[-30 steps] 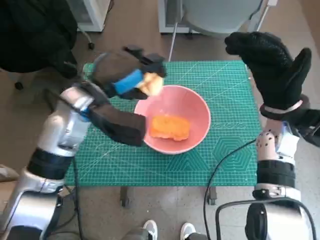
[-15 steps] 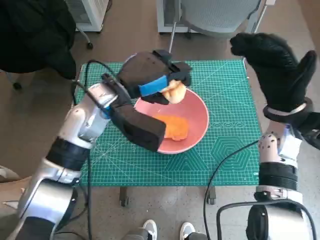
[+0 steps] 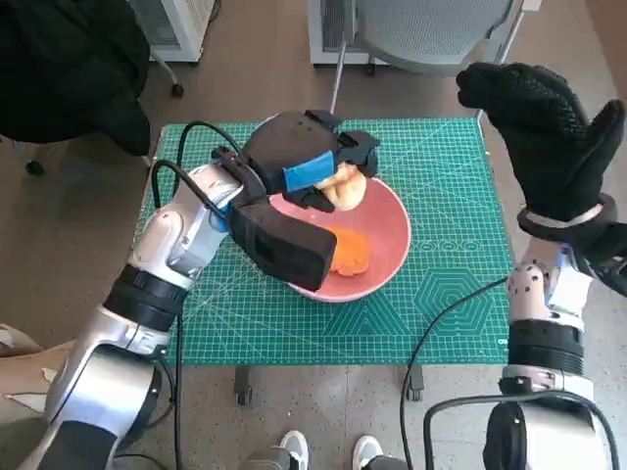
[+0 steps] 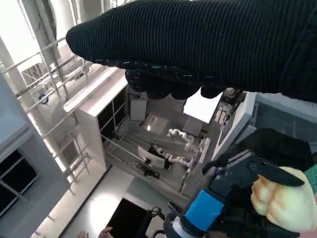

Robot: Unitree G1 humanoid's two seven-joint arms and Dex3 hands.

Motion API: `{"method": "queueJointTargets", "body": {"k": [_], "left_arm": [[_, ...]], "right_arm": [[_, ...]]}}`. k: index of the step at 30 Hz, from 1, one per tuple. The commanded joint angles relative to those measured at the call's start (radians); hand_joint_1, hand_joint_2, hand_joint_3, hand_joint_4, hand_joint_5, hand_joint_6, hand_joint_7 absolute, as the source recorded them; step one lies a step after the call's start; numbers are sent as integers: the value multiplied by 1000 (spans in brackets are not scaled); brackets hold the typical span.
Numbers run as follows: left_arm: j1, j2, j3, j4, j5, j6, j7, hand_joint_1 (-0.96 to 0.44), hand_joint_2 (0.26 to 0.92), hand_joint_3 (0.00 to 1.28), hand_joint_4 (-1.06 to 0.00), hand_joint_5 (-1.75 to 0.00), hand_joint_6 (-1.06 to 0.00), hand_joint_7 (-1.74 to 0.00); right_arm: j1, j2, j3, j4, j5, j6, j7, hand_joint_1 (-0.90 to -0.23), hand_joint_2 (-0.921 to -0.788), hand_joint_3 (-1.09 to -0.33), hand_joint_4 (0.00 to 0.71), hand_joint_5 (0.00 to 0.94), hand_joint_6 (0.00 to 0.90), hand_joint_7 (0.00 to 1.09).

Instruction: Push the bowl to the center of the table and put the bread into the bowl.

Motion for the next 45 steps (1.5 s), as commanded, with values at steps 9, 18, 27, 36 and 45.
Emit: {"method": "queueJointTargets", "body": {"k": [9, 18, 27, 36, 45], "left_arm": [[23, 6, 2, -49, -8, 133, -82, -372, 862, 19, -193, -57, -216, -419], [47, 44, -7, -47, 30, 71, -12, -638, 905, 14, -133, -2, -176, -317], [58, 71, 17, -4, 11, -17, 62, -697, 918, 22, -71, 0, -166, -283], [86, 90, 57, 0, -23, -71, 100, -731, 921, 124, -53, -1, -169, -248], [142, 148, 166, -73, -135, -124, 92, -730, 921, 260, -77, -9, -202, -217]], "right_arm": [[23, -10, 0, -4, -4, 23, -4, -726, -921, -789, 260, 0, 340, 5], [16, -8, -3, 0, 5, 29, 7, -726, -921, -787, 260, 2, 345, 6], [5, -9, -4, 14, 5, 24, 15, -725, -921, -783, 262, 2, 346, 7], [-5, -4, -2, 29, -2, 7, 20, -725, -921, -784, 268, 4, 347, 7], [-14, -5, 5, 26, -8, 7, 15, -729, -921, -788, 275, 6, 344, 5]]}}
